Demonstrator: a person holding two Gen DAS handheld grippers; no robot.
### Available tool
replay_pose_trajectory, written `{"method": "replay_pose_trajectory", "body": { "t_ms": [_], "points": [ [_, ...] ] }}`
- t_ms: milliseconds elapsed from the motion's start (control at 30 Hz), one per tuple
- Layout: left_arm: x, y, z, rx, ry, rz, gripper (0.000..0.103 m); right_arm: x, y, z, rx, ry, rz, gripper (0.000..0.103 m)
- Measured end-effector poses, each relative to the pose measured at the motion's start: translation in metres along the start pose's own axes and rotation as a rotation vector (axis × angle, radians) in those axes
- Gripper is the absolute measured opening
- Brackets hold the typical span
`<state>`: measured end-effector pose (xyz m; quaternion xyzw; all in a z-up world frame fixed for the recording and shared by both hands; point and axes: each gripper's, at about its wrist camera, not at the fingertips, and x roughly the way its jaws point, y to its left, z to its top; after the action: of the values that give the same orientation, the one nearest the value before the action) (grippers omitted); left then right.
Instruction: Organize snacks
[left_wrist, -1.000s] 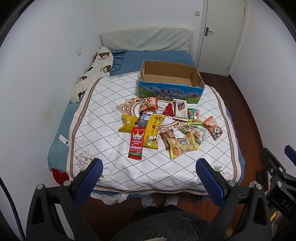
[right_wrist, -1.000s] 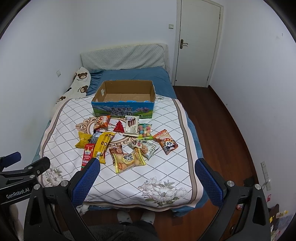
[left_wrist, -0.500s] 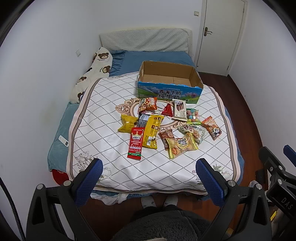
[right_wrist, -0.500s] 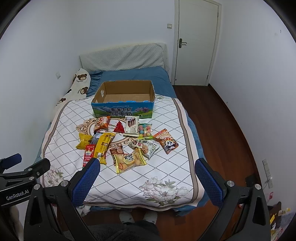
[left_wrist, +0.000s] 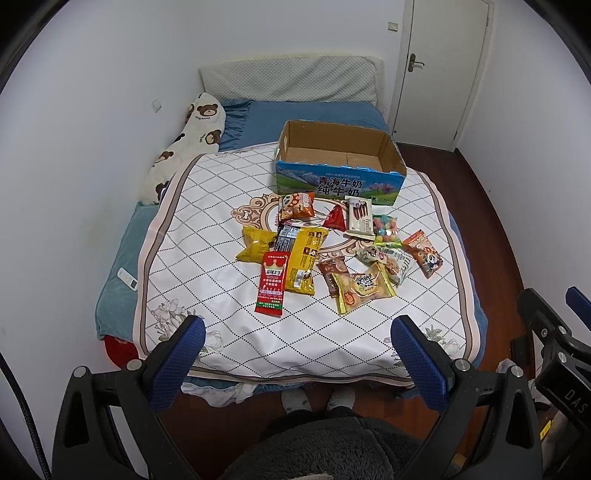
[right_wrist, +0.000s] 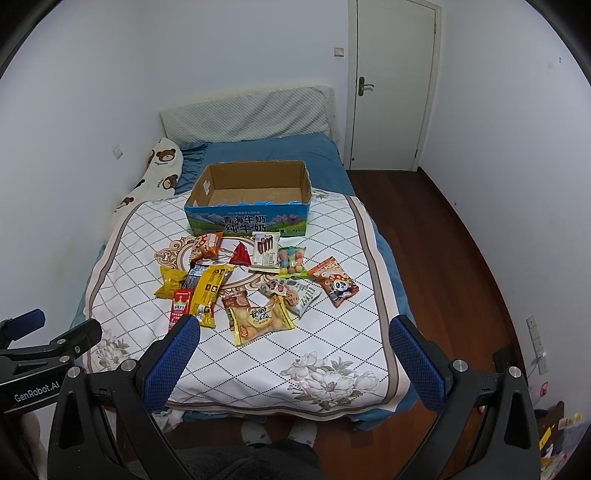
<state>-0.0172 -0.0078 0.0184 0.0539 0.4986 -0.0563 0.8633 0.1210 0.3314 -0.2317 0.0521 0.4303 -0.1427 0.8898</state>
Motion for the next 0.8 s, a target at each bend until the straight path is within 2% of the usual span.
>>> {"method": "replay_pose_trajectory", "body": {
  "t_ms": [600, 800],
  "points": [
    [0.001, 0.001, -0.002, -0.001, 0.01, -0.004, 0.103, 0.002, -0.002, 0.001, 0.007, 0.004, 0.007, 0.103],
    [0.019, 0.015, 0.008, -0.003, 0.017, 0.011, 0.103, 0.013, 0.002, 0.003, 0.018, 0.017, 0.01, 0.103]
  ]
}}
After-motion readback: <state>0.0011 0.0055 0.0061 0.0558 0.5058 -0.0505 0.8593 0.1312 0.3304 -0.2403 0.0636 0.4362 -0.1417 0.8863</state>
